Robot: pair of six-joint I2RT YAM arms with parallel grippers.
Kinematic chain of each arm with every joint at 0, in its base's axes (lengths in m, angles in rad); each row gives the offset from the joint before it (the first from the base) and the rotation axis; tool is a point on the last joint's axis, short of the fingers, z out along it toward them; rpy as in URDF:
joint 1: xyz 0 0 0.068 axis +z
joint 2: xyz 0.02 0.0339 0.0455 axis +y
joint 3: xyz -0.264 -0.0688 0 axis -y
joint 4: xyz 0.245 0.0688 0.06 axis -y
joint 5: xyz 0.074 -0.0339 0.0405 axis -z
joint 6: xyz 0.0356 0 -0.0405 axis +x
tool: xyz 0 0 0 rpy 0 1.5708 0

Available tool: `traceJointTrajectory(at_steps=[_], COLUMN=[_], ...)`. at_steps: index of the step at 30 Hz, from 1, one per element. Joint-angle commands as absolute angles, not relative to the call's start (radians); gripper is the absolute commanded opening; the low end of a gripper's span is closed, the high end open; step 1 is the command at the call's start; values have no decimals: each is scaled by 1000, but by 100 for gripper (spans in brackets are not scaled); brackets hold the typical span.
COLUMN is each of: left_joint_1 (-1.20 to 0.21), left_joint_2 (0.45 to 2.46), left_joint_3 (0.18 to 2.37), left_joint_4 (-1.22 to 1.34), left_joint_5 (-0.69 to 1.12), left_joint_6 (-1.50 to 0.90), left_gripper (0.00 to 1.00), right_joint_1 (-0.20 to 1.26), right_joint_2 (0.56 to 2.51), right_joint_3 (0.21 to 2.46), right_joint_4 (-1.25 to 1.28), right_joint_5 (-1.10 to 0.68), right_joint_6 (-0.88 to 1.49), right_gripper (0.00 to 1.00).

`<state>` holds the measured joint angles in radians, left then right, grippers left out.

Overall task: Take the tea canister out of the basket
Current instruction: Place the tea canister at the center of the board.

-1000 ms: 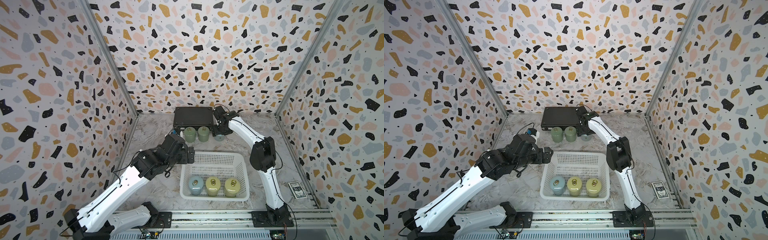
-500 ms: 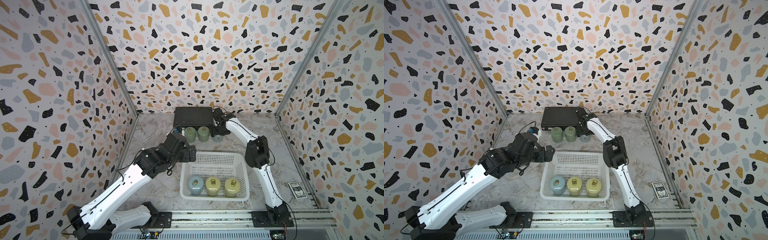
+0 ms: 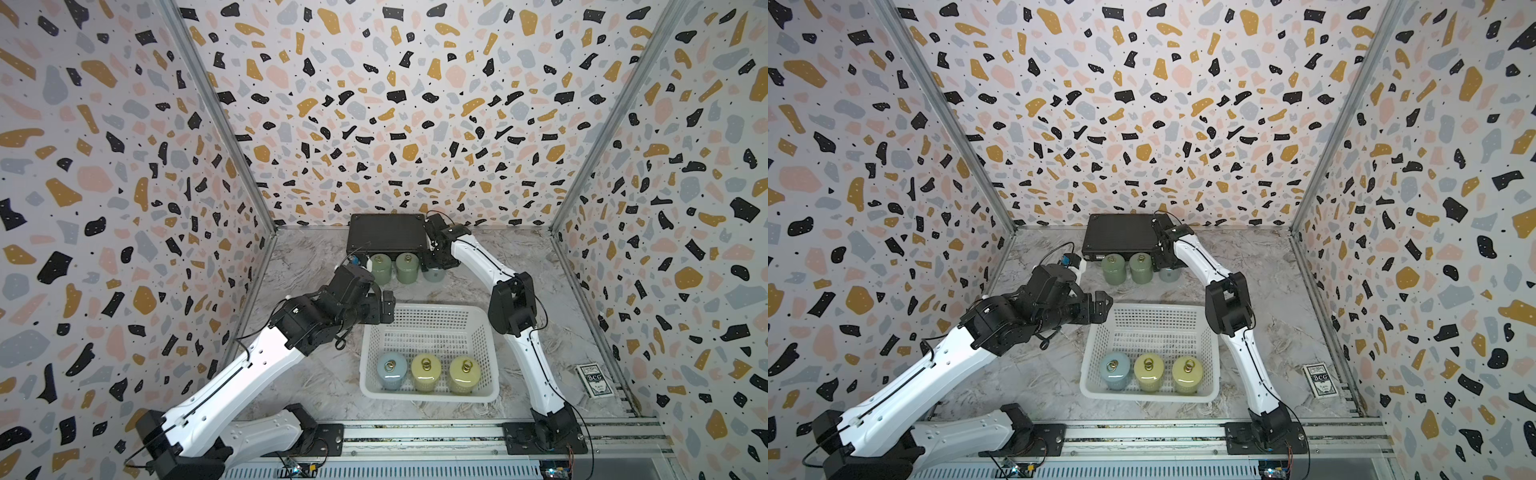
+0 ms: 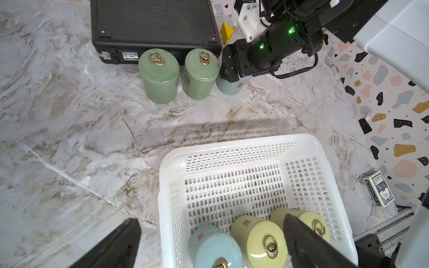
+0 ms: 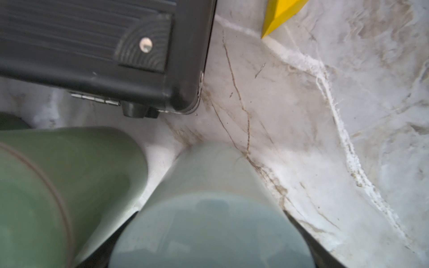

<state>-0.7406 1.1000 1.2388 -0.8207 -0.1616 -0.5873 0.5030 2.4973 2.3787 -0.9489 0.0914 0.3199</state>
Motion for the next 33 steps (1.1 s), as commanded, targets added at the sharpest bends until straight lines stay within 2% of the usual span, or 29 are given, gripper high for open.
traceJointTrajectory(at_steps=[1,14,23,33], left_joint_1=[-735,-736,-736,-736], left_joint_2=[1098,1095,1082,1074], left_joint_3=[1256,1255,1252,1241], left_joint_4=[-783,-788,-809,-863], left_joint_5=[-147,-135,-125,-62], left_joint_6=[-569,-569,-563,-527], left_gripper=[100,100,99,100], right_joint_1=[499,499,497,498], right_joint_2=[2494,2460,2377,2112], right_joint_3=[2424,2422,2386,2169], right_joint_4=[-934,-933,-952,-930], right_joint_5=[95,80,89,52], right_joint_6=[310,311,314,318], right_gripper=[81,97,99,99])
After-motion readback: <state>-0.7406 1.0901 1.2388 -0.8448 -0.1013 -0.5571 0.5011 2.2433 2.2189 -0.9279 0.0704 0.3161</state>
